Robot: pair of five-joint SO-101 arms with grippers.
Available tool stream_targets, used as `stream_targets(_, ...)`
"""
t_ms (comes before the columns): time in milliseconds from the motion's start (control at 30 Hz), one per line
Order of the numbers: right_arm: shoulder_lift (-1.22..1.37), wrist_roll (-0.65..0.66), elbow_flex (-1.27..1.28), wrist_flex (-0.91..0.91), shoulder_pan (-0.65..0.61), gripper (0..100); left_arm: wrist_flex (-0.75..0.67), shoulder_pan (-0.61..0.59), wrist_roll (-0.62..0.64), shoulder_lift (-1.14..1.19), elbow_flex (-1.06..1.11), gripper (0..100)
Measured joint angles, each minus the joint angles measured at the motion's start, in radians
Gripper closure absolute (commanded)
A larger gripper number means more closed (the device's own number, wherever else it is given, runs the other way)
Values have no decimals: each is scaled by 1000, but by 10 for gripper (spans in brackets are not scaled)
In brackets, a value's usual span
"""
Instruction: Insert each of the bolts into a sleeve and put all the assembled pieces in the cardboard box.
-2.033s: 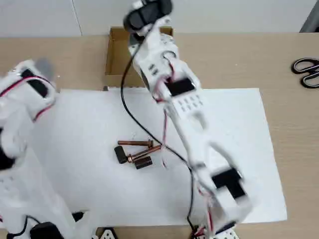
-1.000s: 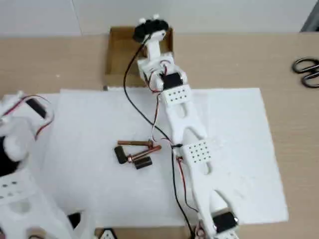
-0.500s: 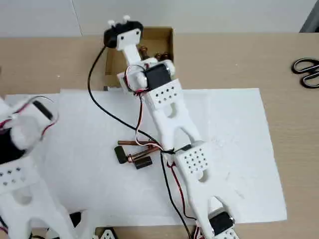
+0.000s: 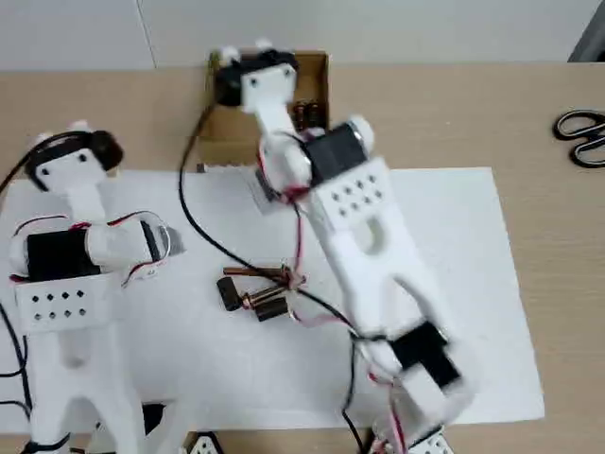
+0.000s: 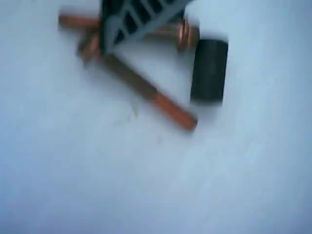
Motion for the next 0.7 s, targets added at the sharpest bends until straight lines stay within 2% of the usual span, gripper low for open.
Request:
stream_targets(100, -167, -9, 157, -3, 44, 630, -2, 44, -287, 54, 8, 721)
stream_targets(200, -293, -12, 279, -3, 135, 630, 0, 49, -712, 152, 21, 721)
stream_targets(300, -384, -14, 373, -3, 169, 630, 0, 15, -1146, 267, 3, 722)
stream_targets(367, -439, -14, 427, -3, 175, 630, 0, 29, -1361, 347, -51, 744)
stream_targets(433, -483, -14, 477, -3, 183, 630, 0, 63, -1464, 433, -135, 770)
stream_targets(500, -517, -14, 517, -3, 190, 630, 0, 104, -1502, 517, -221, 784)
stream_targets(700, -562, -14, 585, -3, 236, 630, 0, 235, -1473, 704, -417, 786)
